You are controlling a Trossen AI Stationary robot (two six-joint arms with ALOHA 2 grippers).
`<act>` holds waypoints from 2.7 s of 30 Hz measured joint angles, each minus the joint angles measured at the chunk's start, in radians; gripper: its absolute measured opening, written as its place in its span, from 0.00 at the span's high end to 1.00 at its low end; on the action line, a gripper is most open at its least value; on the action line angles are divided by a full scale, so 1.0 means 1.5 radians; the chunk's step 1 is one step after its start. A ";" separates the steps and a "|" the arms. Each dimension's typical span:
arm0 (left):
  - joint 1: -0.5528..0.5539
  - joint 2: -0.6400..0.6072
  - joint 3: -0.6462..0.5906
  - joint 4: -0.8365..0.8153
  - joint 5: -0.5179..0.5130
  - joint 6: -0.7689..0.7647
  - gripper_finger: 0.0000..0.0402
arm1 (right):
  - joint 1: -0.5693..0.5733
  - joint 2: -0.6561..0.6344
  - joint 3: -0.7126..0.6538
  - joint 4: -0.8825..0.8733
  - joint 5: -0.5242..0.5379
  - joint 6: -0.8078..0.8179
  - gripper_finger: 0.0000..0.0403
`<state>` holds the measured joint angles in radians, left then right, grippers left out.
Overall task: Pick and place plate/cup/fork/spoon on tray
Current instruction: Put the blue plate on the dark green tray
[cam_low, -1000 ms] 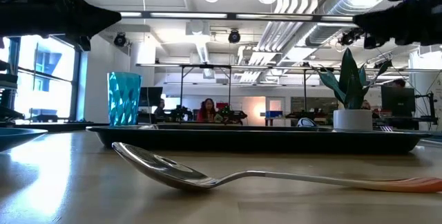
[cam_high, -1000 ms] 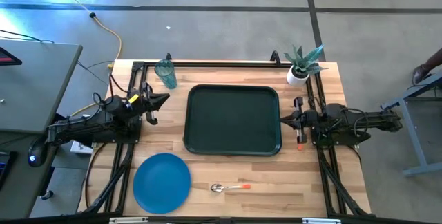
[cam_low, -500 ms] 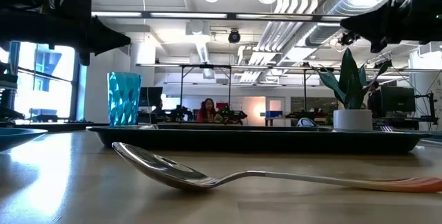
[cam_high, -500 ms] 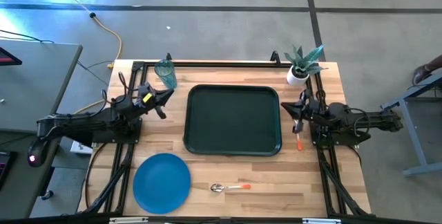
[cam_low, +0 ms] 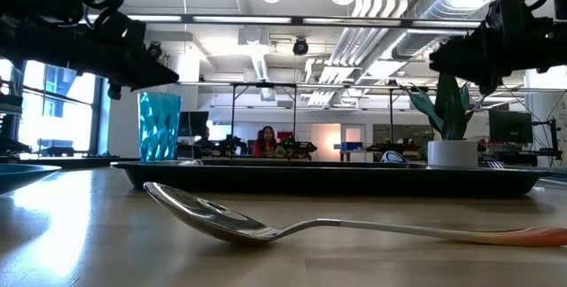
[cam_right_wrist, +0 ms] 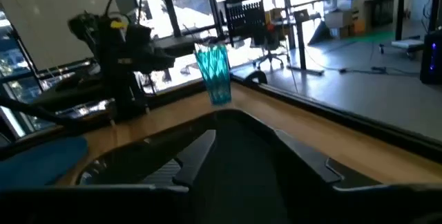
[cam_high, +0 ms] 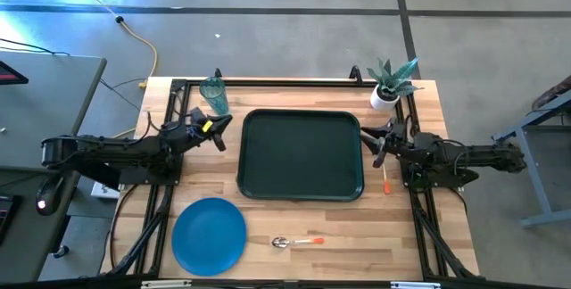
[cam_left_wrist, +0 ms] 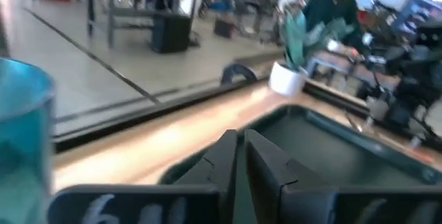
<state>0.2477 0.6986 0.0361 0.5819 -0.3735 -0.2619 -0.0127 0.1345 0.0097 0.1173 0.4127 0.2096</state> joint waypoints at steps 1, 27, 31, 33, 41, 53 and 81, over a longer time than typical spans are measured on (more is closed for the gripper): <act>0.000 0.014 0.009 -0.006 0.015 -0.007 0.92 | -0.001 0.011 0.000 0.003 0.001 0.000 0.66; -0.035 0.176 0.217 -0.354 0.225 -0.085 0.75 | -0.067 0.222 0.000 0.195 -0.036 0.017 0.65; -0.035 0.176 0.217 -0.373 0.245 -0.068 0.75 | -0.089 0.268 0.000 0.222 -0.020 -0.003 0.65; -0.035 0.176 0.217 -0.382 0.275 -0.056 0.75 | -0.105 0.290 0.000 0.262 -0.034 -0.014 0.65; -0.035 0.176 0.217 -0.396 0.374 -0.021 0.75 | -0.142 0.363 0.000 0.385 -0.059 0.022 0.65; -0.037 0.176 0.217 -0.414 0.400 -0.092 0.75 | -0.144 0.529 0.000 0.478 -0.044 0.068 0.65; -0.203 0.176 0.217 -0.655 0.446 -0.296 0.61 | -0.144 0.801 0.152 0.544 -0.031 -0.035 0.65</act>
<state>-0.0564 0.9619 0.3622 -0.4000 0.2954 -0.7053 -0.2287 1.3354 0.2383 0.9336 0.3670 0.1566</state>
